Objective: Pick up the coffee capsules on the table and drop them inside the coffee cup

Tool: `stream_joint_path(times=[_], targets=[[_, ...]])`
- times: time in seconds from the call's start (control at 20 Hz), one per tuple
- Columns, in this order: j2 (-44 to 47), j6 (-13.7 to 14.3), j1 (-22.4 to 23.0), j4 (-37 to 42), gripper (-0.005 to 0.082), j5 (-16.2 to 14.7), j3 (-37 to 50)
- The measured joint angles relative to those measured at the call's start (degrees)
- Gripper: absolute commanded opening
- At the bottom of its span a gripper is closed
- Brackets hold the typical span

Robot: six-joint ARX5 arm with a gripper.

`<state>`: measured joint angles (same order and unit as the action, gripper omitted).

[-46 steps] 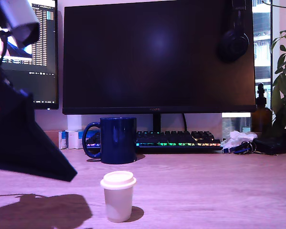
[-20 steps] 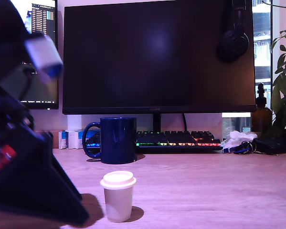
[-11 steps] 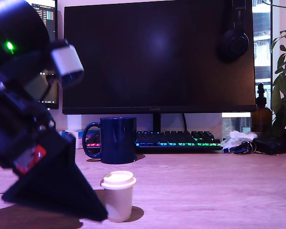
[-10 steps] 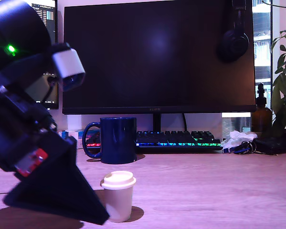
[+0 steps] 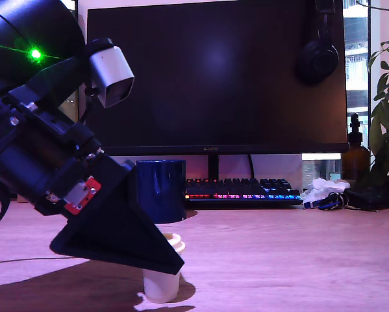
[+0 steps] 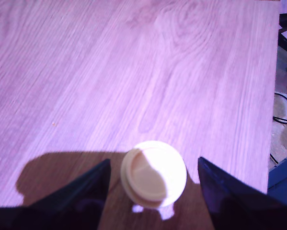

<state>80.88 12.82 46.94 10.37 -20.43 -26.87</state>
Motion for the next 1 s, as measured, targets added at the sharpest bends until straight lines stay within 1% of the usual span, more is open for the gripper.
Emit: stream_joint_path(times=[0.15,0.2,0.35,0.4,0.65,0.85,1.0], targets=[[0.0,0.0,0.9,-0.7,0.0525,0.0,0.0],[0.0,0.0,1.1,-1.5,0.0504,0.0,-0.1],[0.0,0.0,1.3,-2.8,0.0368,0.0,-0.3],[0.0,0.0,1.3,-3.2,0.0343,0.3,-0.5],[0.0,0.0,1.3,-4.0,0.0324,1.3,-2.7],[0.0,0.1,1.3,-6.8,0.0318,1.4,-3.5],[0.0,0.1,1.3,-6.8,0.0319,1.4,-3.5]])
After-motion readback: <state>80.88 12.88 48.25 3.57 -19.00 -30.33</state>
